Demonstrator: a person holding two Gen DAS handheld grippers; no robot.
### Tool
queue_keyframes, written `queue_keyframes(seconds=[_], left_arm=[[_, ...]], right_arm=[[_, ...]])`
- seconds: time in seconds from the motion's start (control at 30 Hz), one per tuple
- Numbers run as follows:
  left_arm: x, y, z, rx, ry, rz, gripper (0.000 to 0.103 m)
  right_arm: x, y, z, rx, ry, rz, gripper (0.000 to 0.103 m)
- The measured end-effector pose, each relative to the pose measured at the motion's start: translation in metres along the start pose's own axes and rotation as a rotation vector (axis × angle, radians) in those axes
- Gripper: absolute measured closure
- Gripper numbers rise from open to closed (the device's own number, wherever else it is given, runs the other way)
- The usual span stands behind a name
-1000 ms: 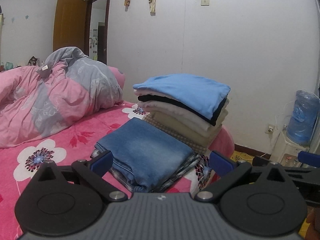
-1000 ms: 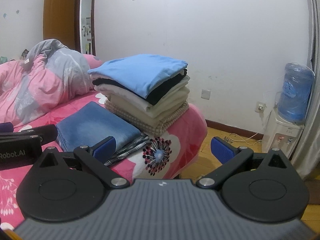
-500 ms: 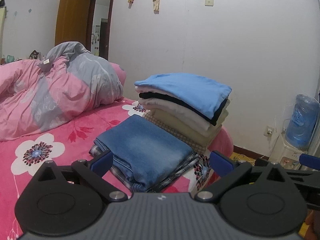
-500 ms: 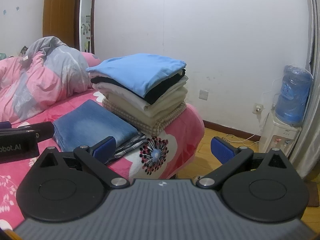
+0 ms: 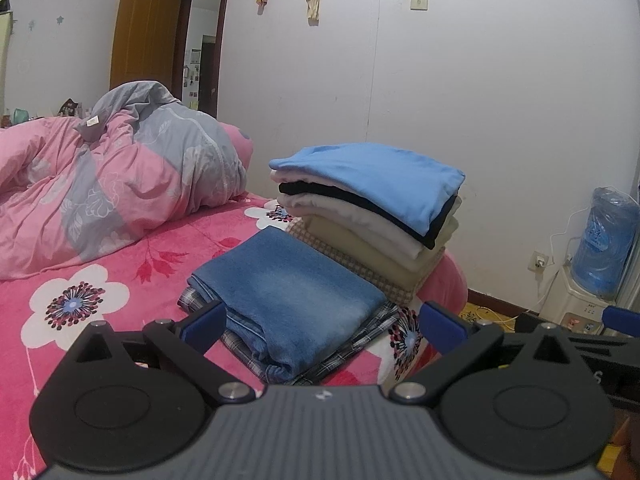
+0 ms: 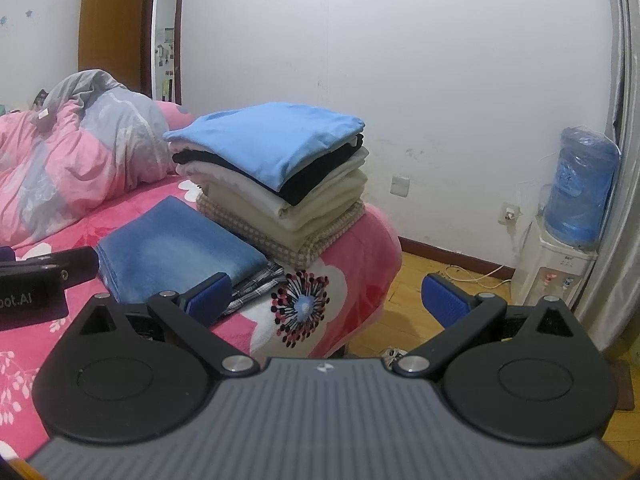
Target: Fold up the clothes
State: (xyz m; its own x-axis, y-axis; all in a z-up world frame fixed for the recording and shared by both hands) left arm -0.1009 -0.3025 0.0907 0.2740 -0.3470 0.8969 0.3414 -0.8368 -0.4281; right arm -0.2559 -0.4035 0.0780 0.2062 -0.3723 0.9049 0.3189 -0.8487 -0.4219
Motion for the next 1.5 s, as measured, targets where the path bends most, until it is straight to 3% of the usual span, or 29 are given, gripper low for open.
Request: queue_keyframes(seconds=[1.5], left_arm=[[-0.001,0.0008,-0.0041,0.014,0.01,0.016,0.0]], right_arm=[[-0.0002,0.0042,-0.003,-0.022,-0.01,0.014,0.001]])
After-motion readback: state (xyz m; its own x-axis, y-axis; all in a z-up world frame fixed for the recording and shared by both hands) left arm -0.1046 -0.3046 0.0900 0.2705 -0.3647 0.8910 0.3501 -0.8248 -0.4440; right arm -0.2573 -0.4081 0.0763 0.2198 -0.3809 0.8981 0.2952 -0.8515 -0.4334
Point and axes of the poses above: each gripper's, at about its wrist camera, not at the fingertips, and y roughly the way its jaws point, z to its left, x to its top, the point moved 2 cm from there along y, roughly the way its jaws point, and after that the axes turned 6 degrees about -x, right-handed, at the moved point
